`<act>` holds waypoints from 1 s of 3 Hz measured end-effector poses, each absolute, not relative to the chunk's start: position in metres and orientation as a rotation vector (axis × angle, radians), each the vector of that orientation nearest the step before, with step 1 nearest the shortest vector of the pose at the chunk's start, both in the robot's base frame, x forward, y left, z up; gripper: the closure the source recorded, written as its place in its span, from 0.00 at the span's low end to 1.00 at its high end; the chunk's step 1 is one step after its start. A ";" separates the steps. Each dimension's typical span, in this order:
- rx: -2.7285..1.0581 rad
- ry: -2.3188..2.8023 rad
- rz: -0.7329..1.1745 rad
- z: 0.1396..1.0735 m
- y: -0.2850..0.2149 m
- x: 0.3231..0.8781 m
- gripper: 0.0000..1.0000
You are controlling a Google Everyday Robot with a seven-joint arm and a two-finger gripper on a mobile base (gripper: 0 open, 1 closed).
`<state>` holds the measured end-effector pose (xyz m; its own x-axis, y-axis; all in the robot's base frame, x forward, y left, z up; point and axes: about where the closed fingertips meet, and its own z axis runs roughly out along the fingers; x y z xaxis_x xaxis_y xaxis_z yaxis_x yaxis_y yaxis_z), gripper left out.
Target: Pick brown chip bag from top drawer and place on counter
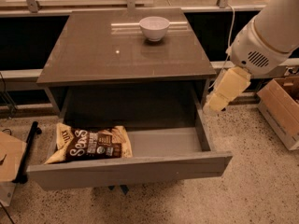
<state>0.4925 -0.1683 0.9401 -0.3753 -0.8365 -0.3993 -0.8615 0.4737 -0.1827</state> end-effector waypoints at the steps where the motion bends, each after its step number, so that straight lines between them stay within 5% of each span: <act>1: -1.327 2.320 0.177 0.923 -0.147 0.496 0.00; 3: -1.323 2.297 0.531 0.865 -0.035 0.507 0.00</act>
Offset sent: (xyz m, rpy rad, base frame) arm 0.0189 0.1330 -0.0734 0.3182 0.1740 -0.0094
